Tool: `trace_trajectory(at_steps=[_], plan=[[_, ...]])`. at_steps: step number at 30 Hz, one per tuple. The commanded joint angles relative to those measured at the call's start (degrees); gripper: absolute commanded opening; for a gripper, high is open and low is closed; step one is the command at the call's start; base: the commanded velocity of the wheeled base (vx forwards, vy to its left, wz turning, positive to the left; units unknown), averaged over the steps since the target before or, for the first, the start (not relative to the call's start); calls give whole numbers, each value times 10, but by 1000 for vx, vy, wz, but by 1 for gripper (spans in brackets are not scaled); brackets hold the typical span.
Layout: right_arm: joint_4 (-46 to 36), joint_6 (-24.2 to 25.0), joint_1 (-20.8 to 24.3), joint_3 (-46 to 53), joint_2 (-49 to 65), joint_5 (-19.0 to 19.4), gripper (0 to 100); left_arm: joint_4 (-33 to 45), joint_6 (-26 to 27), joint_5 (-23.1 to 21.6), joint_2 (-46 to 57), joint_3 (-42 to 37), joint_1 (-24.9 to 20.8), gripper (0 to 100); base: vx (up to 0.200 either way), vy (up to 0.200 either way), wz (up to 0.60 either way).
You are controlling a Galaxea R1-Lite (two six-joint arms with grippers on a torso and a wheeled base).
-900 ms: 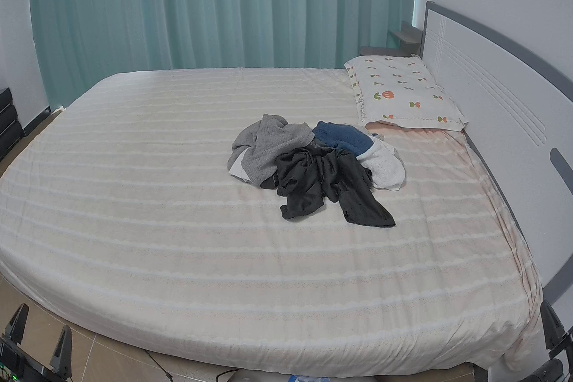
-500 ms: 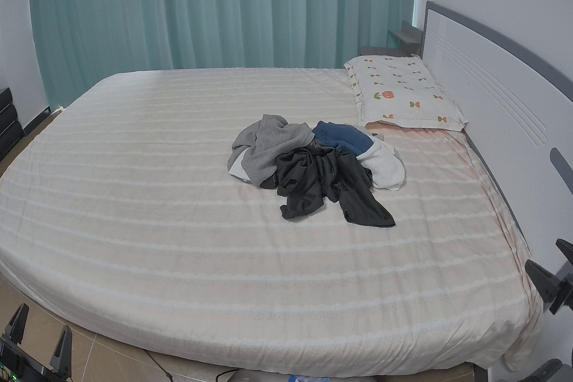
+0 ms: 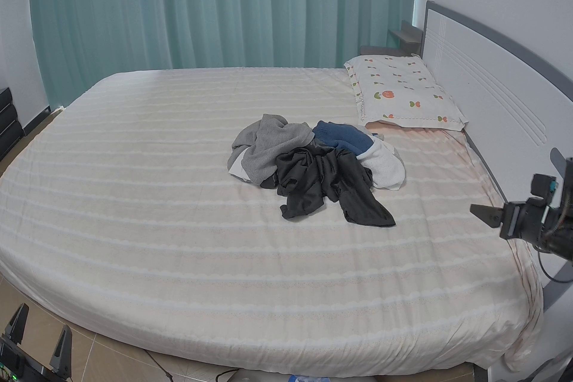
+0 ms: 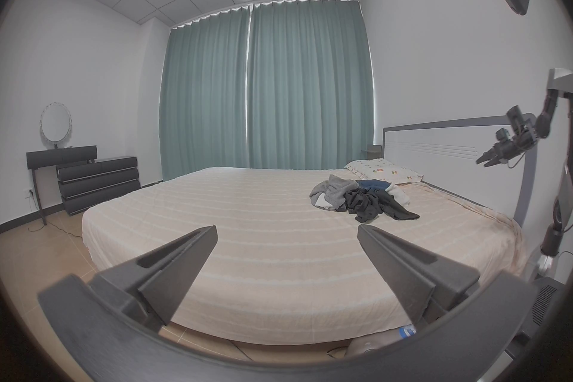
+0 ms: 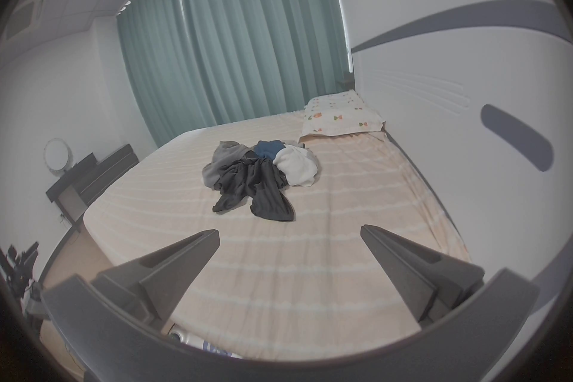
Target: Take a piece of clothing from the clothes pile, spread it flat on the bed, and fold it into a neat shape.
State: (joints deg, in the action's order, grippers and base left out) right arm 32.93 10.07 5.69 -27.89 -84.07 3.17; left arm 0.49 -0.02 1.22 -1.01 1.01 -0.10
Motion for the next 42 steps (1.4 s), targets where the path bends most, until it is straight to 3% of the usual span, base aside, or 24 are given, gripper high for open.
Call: trace_trajectory(at_steps=[1, 17, 22, 36, 37, 42], plan=[[112, 98, 64, -334, -538, -79, 100, 0, -5, 1, 10, -9, 0, 100, 0, 0, 0], [44, 101, 91, -521, -661, -86, 100, 0, -9, 3, 10, -9, 0, 100, 0, 0, 0], [22, 101, 92, -589, -703, -113, 100, 0, -9, 3, 10, -9, 0, 100, 0, 0, 0], [-11, 101, 93, -661, -734, -114, 100, 0, -8, 3, 10, -9, 0, 100, 0, 0, 0], [-10, 101, 93, -661, -733, -114, 0, 0, -8, 3, 10, -9, 0, 100, 0, 0, 0], [-4, 101, 94, -654, -726, -114, 0, 0, -8, 3, 10, -9, 0, 100, 0, 0, 0]])
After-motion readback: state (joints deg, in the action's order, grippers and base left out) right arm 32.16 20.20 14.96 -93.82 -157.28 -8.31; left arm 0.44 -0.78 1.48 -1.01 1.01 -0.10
